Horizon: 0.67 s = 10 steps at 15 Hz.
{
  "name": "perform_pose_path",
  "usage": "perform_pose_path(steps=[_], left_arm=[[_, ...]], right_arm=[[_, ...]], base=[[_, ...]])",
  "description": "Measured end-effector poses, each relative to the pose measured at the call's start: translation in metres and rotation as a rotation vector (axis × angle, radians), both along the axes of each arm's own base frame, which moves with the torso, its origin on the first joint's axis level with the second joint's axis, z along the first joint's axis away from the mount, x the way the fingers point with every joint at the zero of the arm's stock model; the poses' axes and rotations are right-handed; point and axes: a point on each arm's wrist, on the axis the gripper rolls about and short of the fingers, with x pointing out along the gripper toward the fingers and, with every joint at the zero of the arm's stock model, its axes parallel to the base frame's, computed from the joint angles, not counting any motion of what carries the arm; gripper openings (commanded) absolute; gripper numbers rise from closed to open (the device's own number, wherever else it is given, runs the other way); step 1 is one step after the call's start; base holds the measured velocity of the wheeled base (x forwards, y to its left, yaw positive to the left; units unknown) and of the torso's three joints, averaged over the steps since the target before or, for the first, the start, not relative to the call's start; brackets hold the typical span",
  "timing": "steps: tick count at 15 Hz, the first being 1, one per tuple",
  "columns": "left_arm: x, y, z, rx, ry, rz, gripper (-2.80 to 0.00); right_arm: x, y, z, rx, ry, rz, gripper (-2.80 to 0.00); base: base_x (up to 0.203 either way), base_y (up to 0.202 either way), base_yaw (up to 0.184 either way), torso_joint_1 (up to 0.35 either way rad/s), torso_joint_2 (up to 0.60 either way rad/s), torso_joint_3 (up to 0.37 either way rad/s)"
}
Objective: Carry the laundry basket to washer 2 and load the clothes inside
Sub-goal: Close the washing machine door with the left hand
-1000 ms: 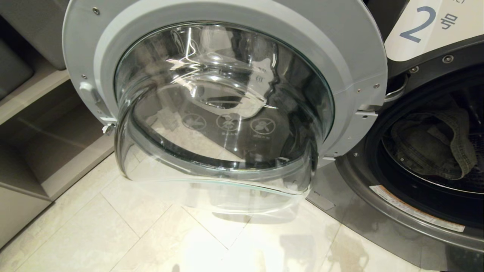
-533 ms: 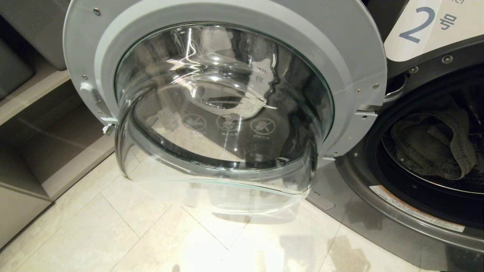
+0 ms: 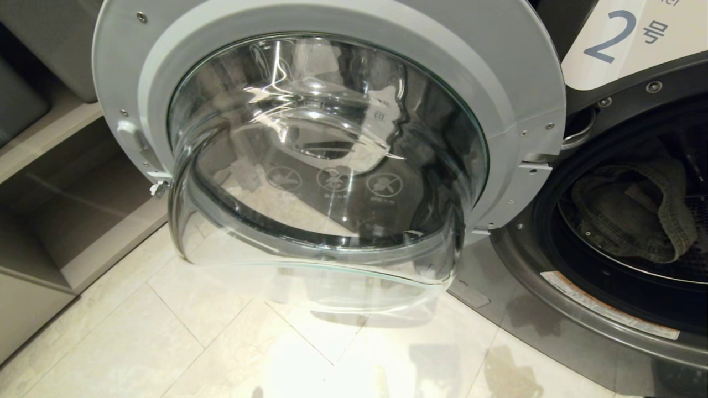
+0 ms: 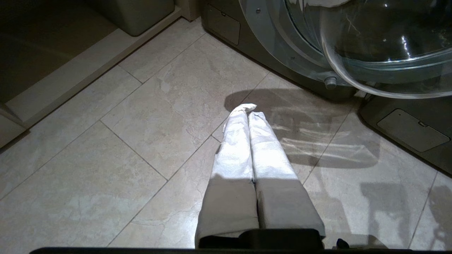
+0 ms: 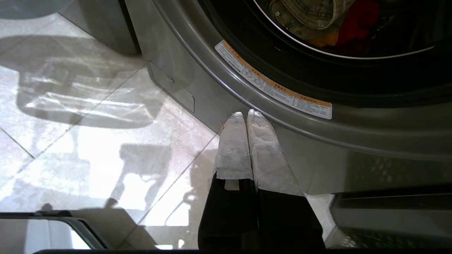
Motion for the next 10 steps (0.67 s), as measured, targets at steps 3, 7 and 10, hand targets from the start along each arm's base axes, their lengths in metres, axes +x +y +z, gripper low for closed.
perform_pose_path(steps=[3,7,10], left_arm=[[0.0,0.0,0.0,0.0,0.0,0.0,-2.8],[0.0,0.0,0.0,0.0,0.0,0.0,-2.8],[0.0,0.0,0.0,0.0,0.0,0.0,-2.8]], right_arm=[[0.0007,0.0003,0.0001,-0.017,-0.014,0.012,-2.8],[0.0034,0.0022,-0.0078,-0.024,0.007,0.097,-2.8],[0.0038,0.0021,-0.0089,-0.009,0.01,0.092,-2.8]], base=[[0.0,0.0,0.0,0.0,0.0,0.0],[0.0,0.0,0.0,0.0,0.0,0.0],[0.0,0.0,0.0,0.0,0.0,0.0]])
